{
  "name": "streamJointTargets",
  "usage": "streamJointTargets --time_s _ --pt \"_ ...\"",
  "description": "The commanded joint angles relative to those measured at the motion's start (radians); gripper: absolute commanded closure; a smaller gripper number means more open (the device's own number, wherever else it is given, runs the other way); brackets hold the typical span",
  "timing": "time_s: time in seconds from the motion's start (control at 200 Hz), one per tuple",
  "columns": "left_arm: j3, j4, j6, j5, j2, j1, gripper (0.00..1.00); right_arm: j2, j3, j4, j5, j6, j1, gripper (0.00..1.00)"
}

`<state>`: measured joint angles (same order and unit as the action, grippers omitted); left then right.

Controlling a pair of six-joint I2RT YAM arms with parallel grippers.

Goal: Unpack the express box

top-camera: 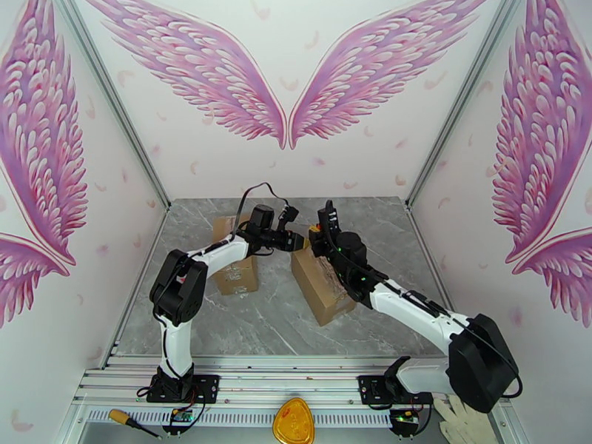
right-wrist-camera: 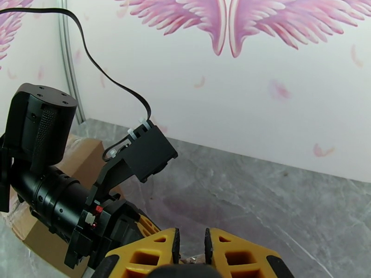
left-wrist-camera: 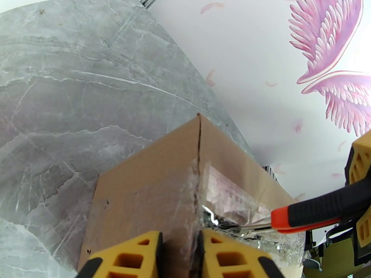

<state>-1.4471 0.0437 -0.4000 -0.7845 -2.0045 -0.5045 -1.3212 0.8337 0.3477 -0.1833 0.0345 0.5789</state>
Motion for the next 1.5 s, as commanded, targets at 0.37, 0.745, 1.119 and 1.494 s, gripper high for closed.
streamJointTargets --time_s 0.37,0.745,1.119,1.494 --pt "0.015 0.087 -0.056 0.259 -0.007 0.019 1.0 0.155 -0.096 -0.163 0.064 0.036 0.02 1.0" --pt "0.027 0.077 -0.049 0.271 0.026 -0.038 1.0 0.135 -0.065 0.071 -0.162 0.075 0.034 1.0" --pt "0.053 0.073 -0.028 0.287 0.046 -0.058 1.0 0.102 -0.086 0.258 -0.027 -0.011 0.034 1.0" --pt "0.061 0.099 0.003 0.319 0.169 -0.023 1.0 0.015 -0.014 0.285 0.094 -0.12 0.035 1.0"
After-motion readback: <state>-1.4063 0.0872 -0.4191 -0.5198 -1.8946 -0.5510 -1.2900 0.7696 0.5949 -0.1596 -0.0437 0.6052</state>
